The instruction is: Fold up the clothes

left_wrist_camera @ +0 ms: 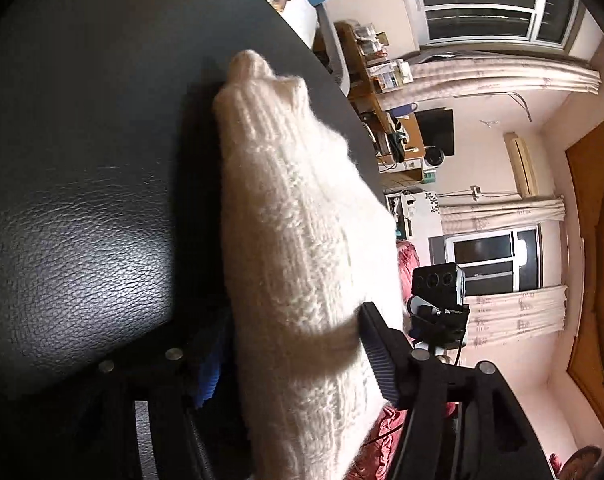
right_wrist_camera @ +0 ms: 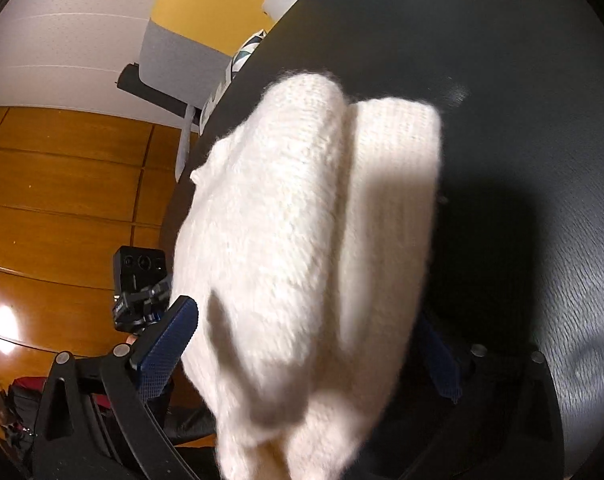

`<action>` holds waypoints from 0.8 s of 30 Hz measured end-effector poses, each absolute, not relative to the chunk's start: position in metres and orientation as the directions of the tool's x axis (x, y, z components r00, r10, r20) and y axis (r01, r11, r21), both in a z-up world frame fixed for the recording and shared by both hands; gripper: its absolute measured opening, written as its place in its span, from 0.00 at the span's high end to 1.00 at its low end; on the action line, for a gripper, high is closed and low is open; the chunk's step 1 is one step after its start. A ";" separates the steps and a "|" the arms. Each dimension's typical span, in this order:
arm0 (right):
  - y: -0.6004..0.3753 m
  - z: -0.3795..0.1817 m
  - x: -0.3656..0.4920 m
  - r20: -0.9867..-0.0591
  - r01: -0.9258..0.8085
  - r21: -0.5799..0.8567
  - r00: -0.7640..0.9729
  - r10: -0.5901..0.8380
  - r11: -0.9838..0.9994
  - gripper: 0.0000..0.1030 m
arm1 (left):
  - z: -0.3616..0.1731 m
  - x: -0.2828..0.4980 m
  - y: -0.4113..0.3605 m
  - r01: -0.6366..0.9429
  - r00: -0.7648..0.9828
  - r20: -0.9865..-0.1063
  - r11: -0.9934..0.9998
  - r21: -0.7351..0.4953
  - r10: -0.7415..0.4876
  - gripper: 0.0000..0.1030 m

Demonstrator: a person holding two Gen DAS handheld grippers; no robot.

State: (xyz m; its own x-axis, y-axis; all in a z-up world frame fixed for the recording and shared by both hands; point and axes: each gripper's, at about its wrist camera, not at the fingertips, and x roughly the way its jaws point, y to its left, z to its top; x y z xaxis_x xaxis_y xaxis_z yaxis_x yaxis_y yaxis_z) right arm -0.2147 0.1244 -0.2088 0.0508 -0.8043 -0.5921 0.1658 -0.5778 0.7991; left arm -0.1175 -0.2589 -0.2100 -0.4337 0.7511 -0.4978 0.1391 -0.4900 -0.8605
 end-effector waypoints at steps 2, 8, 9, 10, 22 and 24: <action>0.123 -0.210 -0.219 -0.587 0.147 0.805 0.059 -0.807 -0.575 0.00 | -0.208 -0.117 -0.254 0.126 -0.442 -0.514 -0.516 -0.847 0.735 0.45; 0.110 -0.195 -0.202 -0.712 0.311 0.668 0.003 -0.702 -0.676 0.32 | -0.172 -0.096 -0.229 0.039 -0.558 -0.587 -0.688 -0.725 0.587 0.66; 0.106 -0.192 -0.197 -0.725 0.336 0.644 -0.016 -0.688 -0.687 0.47 | -0.166 -0.088 -0.227 0.030 -0.586 -0.584 -0.705 -0.708 0.561 0.66; 0.103 -0.189 -0.193 -0.726 0.354 0.636 -0.029 -0.687 -0.686 0.50 | -0.159 -0.081 -0.225 0.023 -0.614 -0.580 -0.722 -0.691 0.536 0.67; -0.065 -0.135 -0.165 -0.667 0.648 0.601 0.084 -0.740 -0.468 0.57 | -0.074 0.068 -0.316 0.177 -0.899 -0.425 -0.798 -0.575 0.107 0.67; -0.120 -0.122 -0.163 -0.639 0.696 0.610 0.150 -0.754 -0.379 0.57 | -0.066 0.097 -0.340 0.256 -0.909 -0.417 -0.786 -0.563 0.002 0.67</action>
State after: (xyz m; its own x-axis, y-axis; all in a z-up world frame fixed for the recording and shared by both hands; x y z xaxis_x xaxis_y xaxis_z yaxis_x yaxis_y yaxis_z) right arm -0.1626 -0.1200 -0.1222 0.1498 -0.7544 -0.6391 0.6956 -0.3790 0.6103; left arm 0.0968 -0.3404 -0.0661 -0.9091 0.0022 -0.4166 0.2561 -0.7858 -0.5630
